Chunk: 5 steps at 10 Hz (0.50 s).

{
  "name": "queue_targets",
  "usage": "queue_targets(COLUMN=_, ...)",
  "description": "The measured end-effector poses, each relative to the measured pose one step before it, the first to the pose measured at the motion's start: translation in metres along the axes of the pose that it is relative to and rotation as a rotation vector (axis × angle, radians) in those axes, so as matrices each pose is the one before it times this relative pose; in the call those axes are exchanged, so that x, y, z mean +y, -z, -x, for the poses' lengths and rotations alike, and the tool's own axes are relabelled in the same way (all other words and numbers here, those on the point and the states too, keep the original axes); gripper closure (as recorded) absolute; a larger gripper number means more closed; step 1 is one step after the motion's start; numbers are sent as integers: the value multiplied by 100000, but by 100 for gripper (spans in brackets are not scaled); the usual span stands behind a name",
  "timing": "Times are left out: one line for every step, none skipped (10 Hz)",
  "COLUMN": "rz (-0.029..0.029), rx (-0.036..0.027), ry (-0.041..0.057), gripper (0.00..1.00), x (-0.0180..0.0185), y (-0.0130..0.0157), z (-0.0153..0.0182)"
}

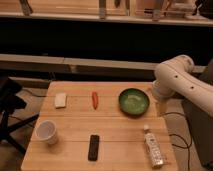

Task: Pick up the ceramic bowl

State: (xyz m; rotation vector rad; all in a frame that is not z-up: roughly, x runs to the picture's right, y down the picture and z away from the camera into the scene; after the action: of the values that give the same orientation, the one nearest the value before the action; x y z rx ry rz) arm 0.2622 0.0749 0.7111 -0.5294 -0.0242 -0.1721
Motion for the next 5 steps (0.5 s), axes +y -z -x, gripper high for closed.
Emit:
queue_targets(rz=97, rx=-209, ry=1331, gripper=20, x=-217, y=-471, z=-54)
queue_targets(rz=-89, rx=-456, ry=1843, gripper=20, x=-512, y=-356, z=261)
queue_targets(rz=8, rx=-168, ry=645, gripper=20, x=-154, y=-167, z=-19)
queue_targets(rz=-87, rx=203, ry=884, gripper=20, x=-220, y=-228, z=-171)
queue_targets(rz=58, rx=-423, ry=386, gripper=20, x=-31, y=-69, z=70)
